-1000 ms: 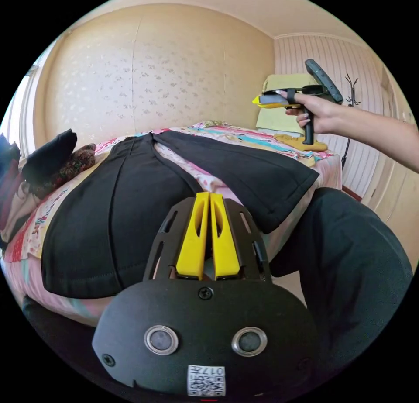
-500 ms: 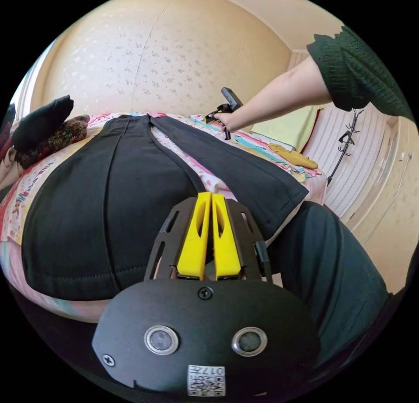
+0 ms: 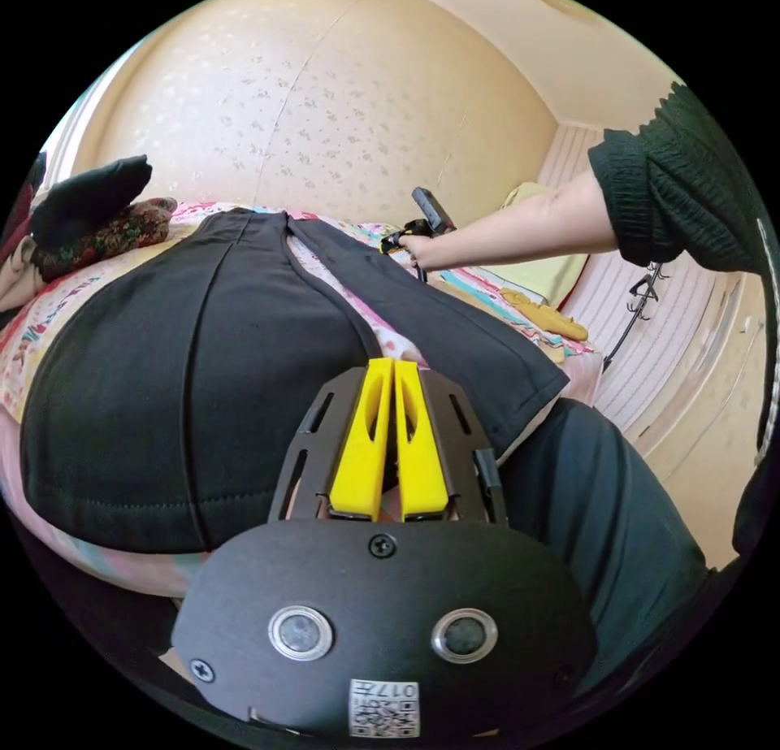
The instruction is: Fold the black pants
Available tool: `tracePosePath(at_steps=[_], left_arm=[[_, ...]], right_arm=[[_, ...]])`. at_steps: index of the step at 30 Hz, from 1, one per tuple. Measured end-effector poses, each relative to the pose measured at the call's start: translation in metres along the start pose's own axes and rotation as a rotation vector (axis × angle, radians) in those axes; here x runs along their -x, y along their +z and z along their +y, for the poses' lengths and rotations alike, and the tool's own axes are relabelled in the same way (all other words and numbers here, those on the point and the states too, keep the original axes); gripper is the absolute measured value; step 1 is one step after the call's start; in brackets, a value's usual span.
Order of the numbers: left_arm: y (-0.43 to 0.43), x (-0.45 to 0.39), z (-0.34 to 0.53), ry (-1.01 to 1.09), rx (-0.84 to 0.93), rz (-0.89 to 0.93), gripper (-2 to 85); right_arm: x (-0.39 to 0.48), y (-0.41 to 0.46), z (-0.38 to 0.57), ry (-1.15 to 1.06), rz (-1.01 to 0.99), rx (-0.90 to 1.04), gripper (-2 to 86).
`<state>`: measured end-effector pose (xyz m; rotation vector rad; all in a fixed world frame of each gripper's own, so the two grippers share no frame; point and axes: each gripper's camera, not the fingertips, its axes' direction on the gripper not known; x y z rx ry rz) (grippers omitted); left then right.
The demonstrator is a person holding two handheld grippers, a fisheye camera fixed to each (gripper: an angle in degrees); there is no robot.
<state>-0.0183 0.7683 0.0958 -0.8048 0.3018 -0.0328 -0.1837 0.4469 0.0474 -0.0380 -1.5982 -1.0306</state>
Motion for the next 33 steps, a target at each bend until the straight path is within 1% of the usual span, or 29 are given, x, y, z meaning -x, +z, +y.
tracePosePath(at_steps=[2,7,9,11,13,15,16,18,20,22,24,26,27,28,29,30,32,33], left_arm=[[0.002,0.001,0.0,-0.016,-0.007,-0.003,-0.6],[0.007,-0.003,-0.003,0.032,-0.004,-0.042,-0.6],[0.009,-0.001,-0.005,0.028,0.002,-0.04,-0.6],[0.01,0.001,-0.007,0.015,0.006,-0.033,-0.6],[0.012,0.004,-0.009,0.002,0.008,-0.028,-0.6],[0.013,0.006,-0.011,-0.01,0.01,-0.026,-0.6],[0.014,0.007,-0.012,-0.021,0.012,-0.023,-0.6],[0.015,0.01,-0.015,-0.034,0.017,-0.017,-0.6],[0.016,0.013,-0.017,-0.044,0.021,-0.008,-0.6],[0.017,0.017,-0.021,-0.076,0.03,0.005,-0.6],[0.019,0.019,-0.024,-0.089,0.036,0.005,-0.6],[0.019,0.019,-0.026,-0.076,0.037,-0.002,-0.6],[0.019,0.018,-0.026,-0.057,0.036,-0.005,-0.6],[0.019,0.018,-0.026,-0.037,0.035,-0.004,-0.7],[0.019,0.019,-0.026,-0.026,0.034,0.0,-0.7],[0.018,0.019,-0.026,-0.006,0.031,0.008,-0.8],[0.018,0.022,-0.028,0.008,0.037,0.021,-0.8],[0.018,0.025,-0.03,0.0,0.047,0.038,-0.8]], right_arm=[[0.003,0.032,0.008,-0.03,0.051,0.157,1.6],[0.003,0.052,0.007,-0.038,0.053,0.227,3.7],[-0.01,0.049,0.004,0.026,0.016,0.257,5.2],[-0.037,0.038,0.004,0.145,-0.081,0.296,7.8],[-0.053,0.024,0.012,0.196,-0.146,0.299,8.6],[-0.064,-0.004,0.026,0.249,-0.168,0.225,8.2],[-0.067,-0.028,0.038,0.263,-0.213,0.147,7.8],[-0.062,-0.058,0.059,0.268,-0.345,0.083,7.6],[-0.042,-0.085,0.095,0.322,-0.528,0.101,7.7],[-0.014,-0.104,0.125,0.378,-0.617,0.106,7.8],[0.021,-0.117,0.149,0.391,-0.587,0.132,7.9],[0.07,-0.109,0.171,0.344,-0.344,0.265,8.1],[0.081,-0.104,0.176,0.331,-0.304,0.301,8.1],[0.097,-0.107,0.179,0.281,-0.228,0.281,8.0],[0.107,-0.115,0.176,0.233,-0.211,0.276,7.5],[0.11,-0.118,0.175,0.222,-0.235,0.281,7.3],[0.109,-0.135,0.174,0.242,-0.443,0.301,6.7],[0.109,-0.142,0.176,0.239,-0.488,0.295,6.9]])
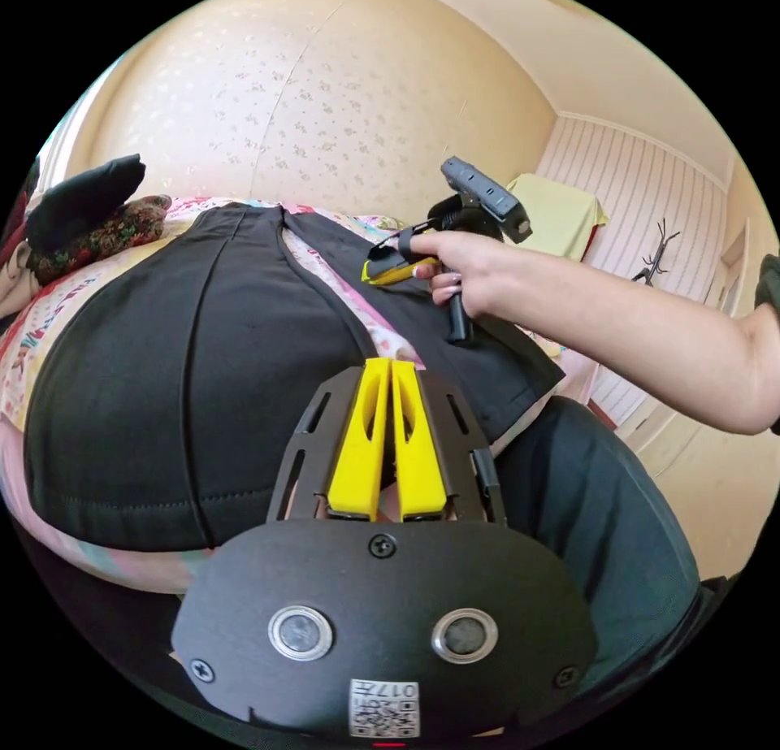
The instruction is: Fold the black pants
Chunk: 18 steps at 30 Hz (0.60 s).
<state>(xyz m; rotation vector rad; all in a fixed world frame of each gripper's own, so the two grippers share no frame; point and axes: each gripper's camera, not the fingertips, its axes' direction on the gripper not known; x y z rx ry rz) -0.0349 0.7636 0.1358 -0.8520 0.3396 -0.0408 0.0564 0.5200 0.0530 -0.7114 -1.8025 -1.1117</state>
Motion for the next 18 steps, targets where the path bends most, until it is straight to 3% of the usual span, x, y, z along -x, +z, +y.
tracePosePath(at_steps=[4,8,18], left_arm=[[0.003,0.01,-0.012,-0.057,0.055,0.023,-0.7],[0.003,0.01,-0.014,-0.059,0.047,0.013,-0.7],[0.001,0.023,-0.016,-0.011,0.05,0.065,-0.7]], right_arm=[[0.01,-0.009,0.05,0.023,0.066,0.072,8.3],[0.024,-0.032,0.111,-0.05,0.083,-0.056,9.4],[0.064,-0.047,0.177,-0.06,0.211,-0.156,9.5]])
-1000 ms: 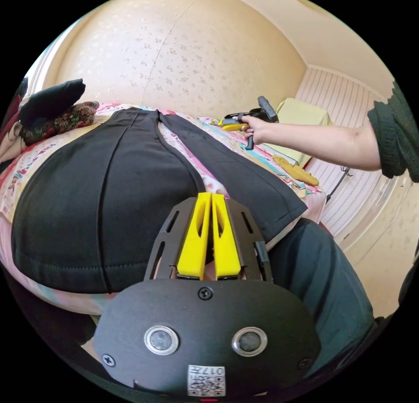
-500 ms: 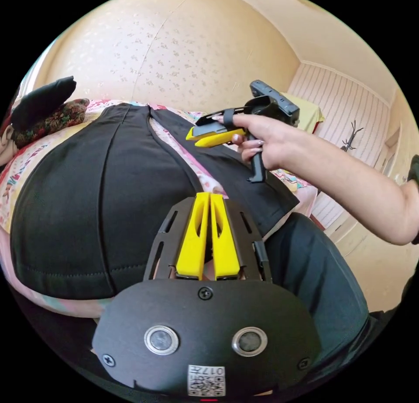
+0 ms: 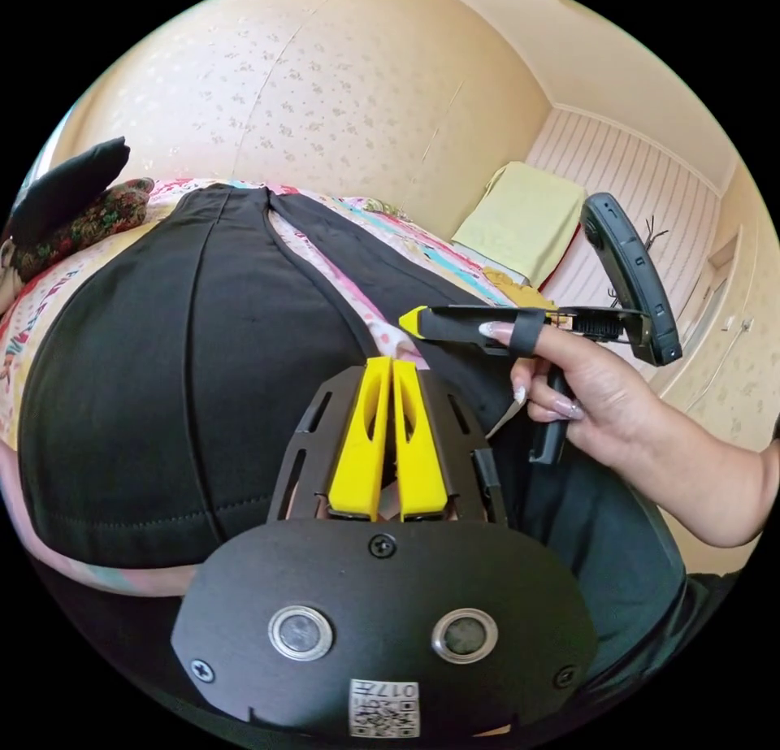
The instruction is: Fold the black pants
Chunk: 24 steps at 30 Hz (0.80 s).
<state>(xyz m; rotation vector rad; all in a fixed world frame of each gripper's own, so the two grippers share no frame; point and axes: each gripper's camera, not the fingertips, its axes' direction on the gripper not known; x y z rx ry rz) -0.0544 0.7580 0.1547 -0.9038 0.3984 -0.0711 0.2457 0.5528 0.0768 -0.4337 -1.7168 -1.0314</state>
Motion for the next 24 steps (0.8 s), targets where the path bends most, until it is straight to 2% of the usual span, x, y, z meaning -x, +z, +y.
tracePosePath(at_steps=[4,6,13,20,24], left_arm=[[-0.001,0.003,0.0,-0.012,-0.013,-0.001,-0.6],[-0.001,0.004,-0.001,-0.02,-0.007,0.004,-0.6],[-0.002,0.015,-0.002,-0.057,-0.014,0.054,-0.6],[-0.003,0.015,-0.002,-0.059,-0.015,0.055,-0.6],[-0.004,0.015,-0.001,-0.061,-0.017,0.059,-0.6]], right_arm=[[0.006,-0.022,0.016,0.026,0.052,-0.074,7.7],[0.008,-0.018,0.021,0.001,0.076,-0.048,6.9],[0.005,-0.034,0.023,0.094,-0.135,-0.009,7.6],[0.041,-0.04,0.022,-0.031,0.005,0.038,7.7],[0.047,-0.052,0.028,0.002,0.01,-0.005,6.8]])
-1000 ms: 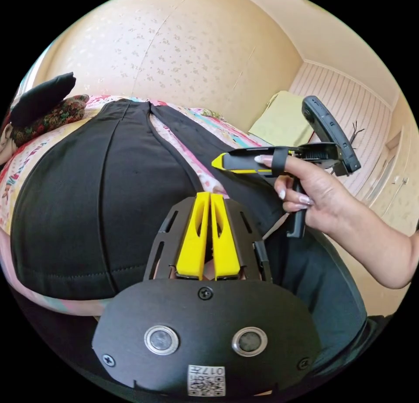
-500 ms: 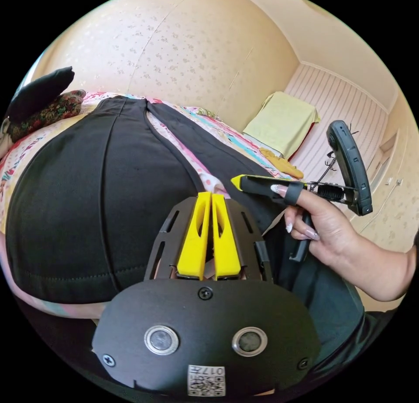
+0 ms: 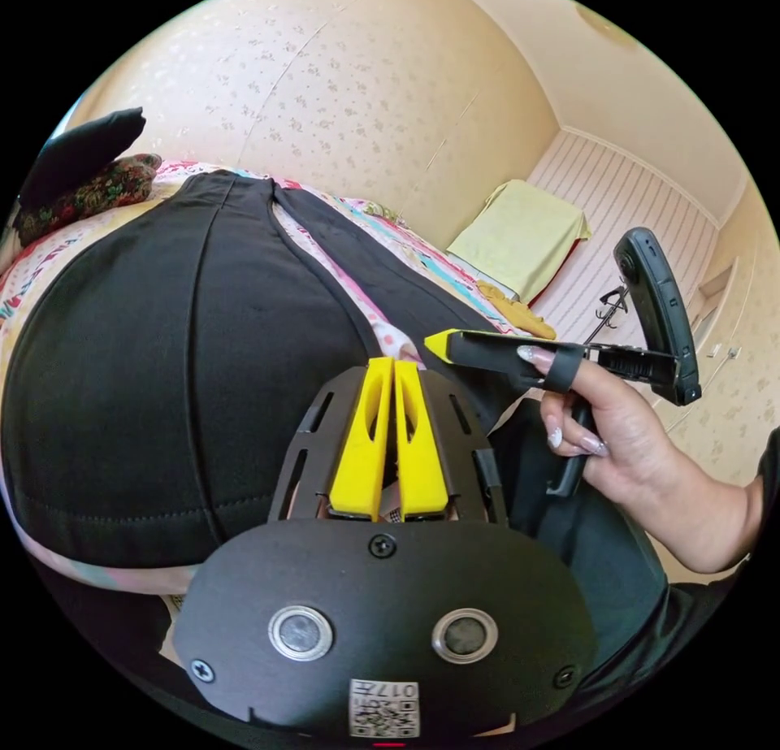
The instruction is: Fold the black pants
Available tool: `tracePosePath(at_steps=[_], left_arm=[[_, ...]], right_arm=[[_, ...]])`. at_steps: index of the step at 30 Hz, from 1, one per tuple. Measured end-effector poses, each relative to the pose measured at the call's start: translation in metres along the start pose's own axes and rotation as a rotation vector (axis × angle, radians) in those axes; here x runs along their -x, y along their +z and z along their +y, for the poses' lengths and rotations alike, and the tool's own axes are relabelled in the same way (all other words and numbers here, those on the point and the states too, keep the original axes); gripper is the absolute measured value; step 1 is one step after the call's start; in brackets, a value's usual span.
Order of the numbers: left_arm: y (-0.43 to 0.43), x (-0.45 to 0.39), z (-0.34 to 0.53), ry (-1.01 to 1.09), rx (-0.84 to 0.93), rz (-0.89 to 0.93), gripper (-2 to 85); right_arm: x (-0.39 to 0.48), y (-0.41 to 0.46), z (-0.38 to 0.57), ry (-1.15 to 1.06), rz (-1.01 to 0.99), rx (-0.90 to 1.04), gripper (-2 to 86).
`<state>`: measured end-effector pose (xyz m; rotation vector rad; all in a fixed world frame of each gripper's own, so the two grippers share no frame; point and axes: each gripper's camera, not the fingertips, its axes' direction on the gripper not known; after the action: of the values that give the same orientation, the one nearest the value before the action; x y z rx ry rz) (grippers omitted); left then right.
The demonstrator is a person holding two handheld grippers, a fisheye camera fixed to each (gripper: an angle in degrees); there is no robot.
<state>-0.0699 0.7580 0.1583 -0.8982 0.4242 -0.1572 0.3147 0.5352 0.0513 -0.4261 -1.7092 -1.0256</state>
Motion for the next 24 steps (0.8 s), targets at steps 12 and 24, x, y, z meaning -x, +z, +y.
tracePosePath(at_steps=[12,24], left_arm=[[-0.002,-0.003,0.004,0.001,-0.007,0.001,-0.6],[-0.003,-0.005,0.01,-0.006,-0.009,0.008,-0.6]], right_arm=[[0.007,-0.007,0.003,0.063,-0.063,0.02,6.0],[0.067,-0.028,-0.008,-0.208,0.166,0.021,1.4]])
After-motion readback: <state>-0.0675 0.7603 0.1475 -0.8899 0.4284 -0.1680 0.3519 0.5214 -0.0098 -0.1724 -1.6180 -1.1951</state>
